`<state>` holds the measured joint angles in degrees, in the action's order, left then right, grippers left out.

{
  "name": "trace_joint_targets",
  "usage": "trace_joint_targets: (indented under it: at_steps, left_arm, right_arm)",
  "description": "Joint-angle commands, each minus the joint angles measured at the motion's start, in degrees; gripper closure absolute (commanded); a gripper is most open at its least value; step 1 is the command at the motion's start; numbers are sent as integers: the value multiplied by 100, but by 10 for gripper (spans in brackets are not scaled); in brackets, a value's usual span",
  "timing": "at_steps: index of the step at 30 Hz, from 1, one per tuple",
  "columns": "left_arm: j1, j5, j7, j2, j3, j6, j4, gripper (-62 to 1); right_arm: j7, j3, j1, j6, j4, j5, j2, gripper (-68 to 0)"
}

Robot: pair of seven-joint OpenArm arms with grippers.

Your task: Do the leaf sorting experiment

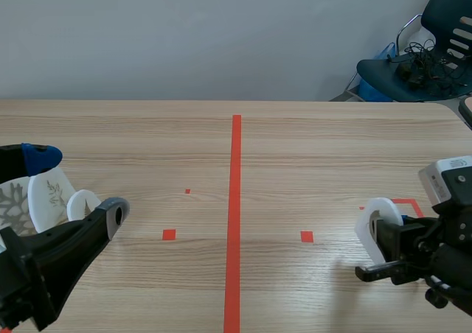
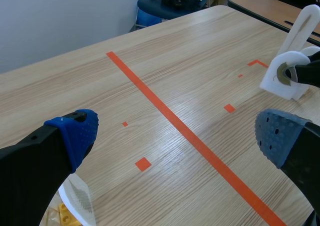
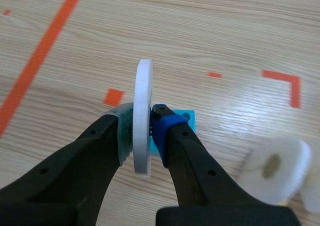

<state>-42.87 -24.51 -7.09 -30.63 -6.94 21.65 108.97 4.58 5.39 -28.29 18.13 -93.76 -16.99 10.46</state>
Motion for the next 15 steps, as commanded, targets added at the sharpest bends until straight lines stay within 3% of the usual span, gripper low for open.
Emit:
trace_joint_targets:
  at_steps: [1, 4, 15]
  left_arm:
    - [22, -35, -81, 13, 28, 20, 74, -623]
    - [22, -35, -81, 13, 28, 20, 74, -623]
    - [22, -35, -81, 13, 28, 20, 74, -623]
  right_arm:
    - [-85, 61, 116, -203, 4, -39, 44, -76]
    - [-92, 140, 166, -560, 164, -39, 48, -76]
    - [-540, 354, 551, -922, 1335, -15, 48, -76]
